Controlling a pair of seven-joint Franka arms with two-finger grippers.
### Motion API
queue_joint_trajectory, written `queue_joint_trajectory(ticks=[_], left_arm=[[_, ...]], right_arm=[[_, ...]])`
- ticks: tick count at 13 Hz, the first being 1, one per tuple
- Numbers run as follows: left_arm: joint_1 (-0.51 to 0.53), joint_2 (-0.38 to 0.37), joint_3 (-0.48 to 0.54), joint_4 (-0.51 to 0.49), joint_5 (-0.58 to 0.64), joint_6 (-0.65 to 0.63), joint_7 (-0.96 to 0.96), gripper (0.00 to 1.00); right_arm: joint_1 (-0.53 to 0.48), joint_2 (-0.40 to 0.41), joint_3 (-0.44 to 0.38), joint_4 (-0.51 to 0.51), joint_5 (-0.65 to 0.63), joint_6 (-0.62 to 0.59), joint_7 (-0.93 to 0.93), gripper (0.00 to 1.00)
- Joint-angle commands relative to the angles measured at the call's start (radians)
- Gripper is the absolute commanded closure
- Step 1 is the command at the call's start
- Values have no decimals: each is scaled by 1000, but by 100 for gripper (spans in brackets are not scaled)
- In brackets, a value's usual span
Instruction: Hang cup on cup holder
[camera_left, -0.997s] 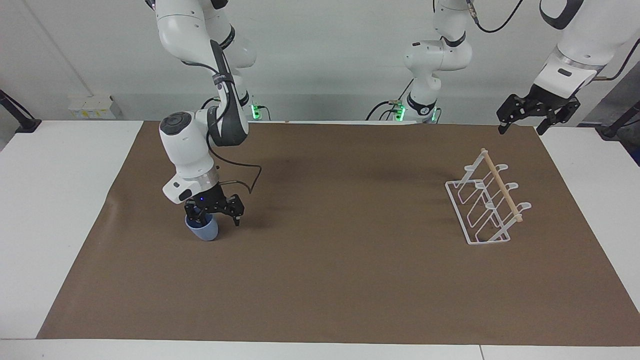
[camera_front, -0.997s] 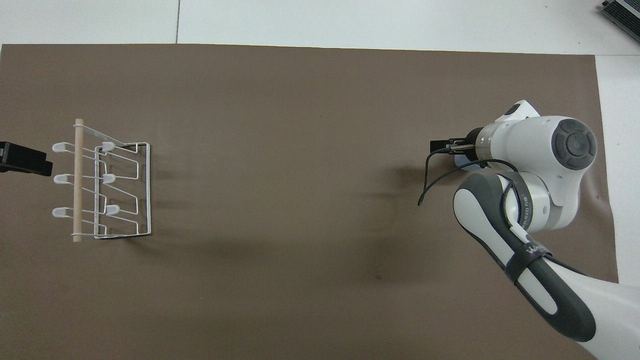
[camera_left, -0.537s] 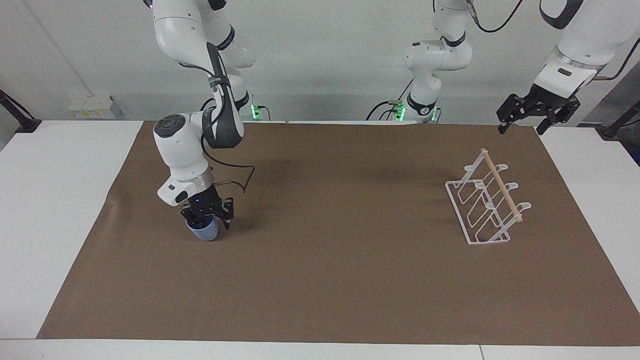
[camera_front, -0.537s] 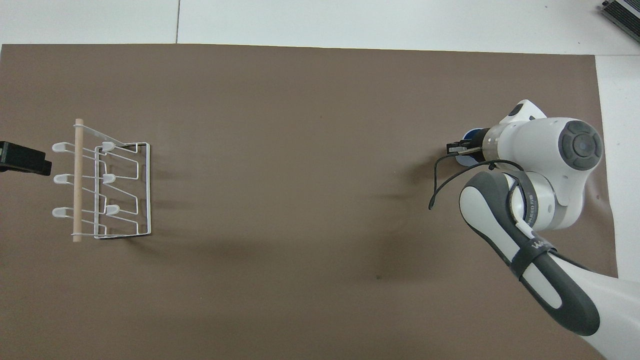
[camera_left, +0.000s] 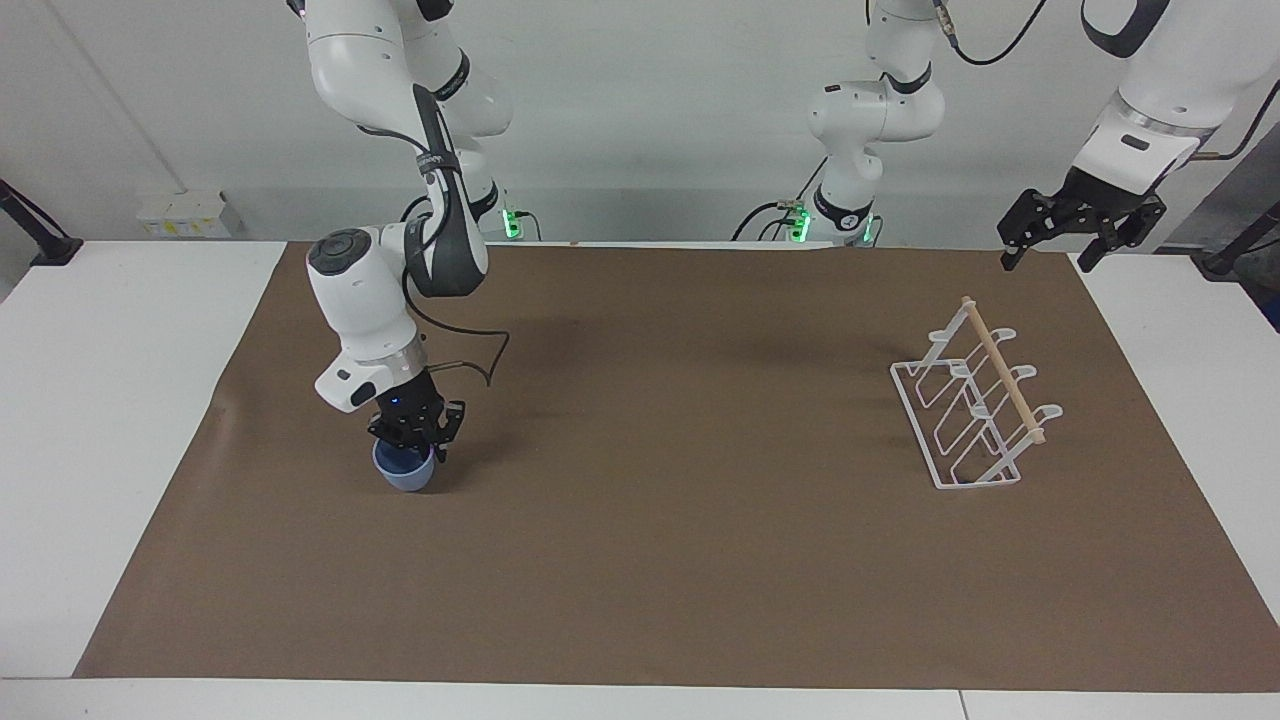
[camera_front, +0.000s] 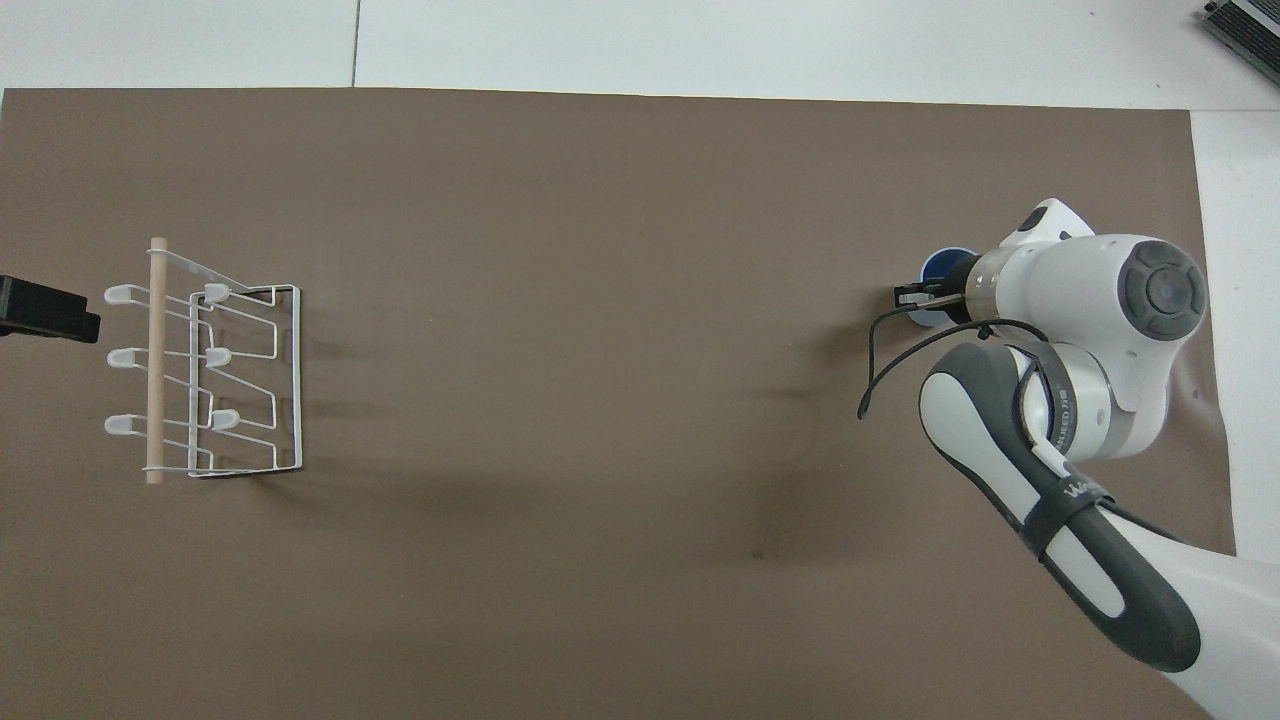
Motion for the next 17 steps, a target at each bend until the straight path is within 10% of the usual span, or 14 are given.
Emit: queue_joint_trajectory(ticks=[1, 17], left_arm=[[5, -19, 0, -23, -6, 5, -4, 0], [-9, -21, -8, -25, -27, 9, -1, 0]], right_arm=[[-14, -1, 11, -5, -15, 10, -14, 100], [-2, -245, 11, 318, -15, -620, -14, 100]])
